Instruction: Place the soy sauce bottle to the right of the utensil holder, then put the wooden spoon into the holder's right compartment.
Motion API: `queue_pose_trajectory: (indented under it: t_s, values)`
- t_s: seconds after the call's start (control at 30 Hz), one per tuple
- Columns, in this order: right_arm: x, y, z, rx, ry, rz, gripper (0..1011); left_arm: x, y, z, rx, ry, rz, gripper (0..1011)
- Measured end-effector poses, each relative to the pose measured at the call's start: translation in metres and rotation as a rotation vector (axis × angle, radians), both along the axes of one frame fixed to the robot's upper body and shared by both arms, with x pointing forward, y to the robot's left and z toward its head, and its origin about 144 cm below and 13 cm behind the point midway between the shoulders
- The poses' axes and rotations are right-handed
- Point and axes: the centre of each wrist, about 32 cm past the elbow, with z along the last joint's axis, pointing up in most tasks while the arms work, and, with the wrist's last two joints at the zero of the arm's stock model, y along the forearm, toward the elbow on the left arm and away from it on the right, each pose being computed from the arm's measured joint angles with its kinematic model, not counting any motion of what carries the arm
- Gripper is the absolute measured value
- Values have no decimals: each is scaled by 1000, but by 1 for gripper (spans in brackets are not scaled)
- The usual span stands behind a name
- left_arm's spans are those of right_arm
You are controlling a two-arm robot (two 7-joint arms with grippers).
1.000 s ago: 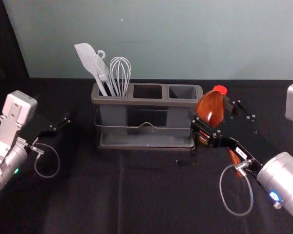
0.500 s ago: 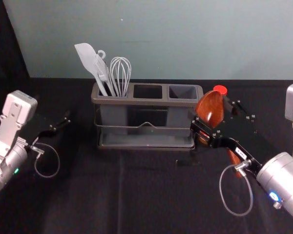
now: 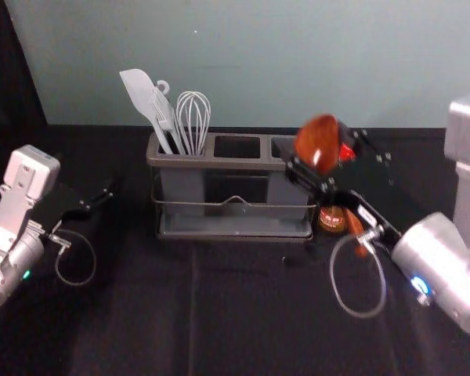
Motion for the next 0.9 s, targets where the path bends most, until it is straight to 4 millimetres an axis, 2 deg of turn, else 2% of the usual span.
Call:
queue_pose_trajectory:
  t_s: [0.33, 0.9]
  values:
    - [31, 14, 19, 112, -99, 44, 842, 0, 0, 0, 0, 0, 0, 1000]
    - [79, 17, 20, 204, -238, 105, 842, 0, 0, 0, 0, 0, 0, 1000]
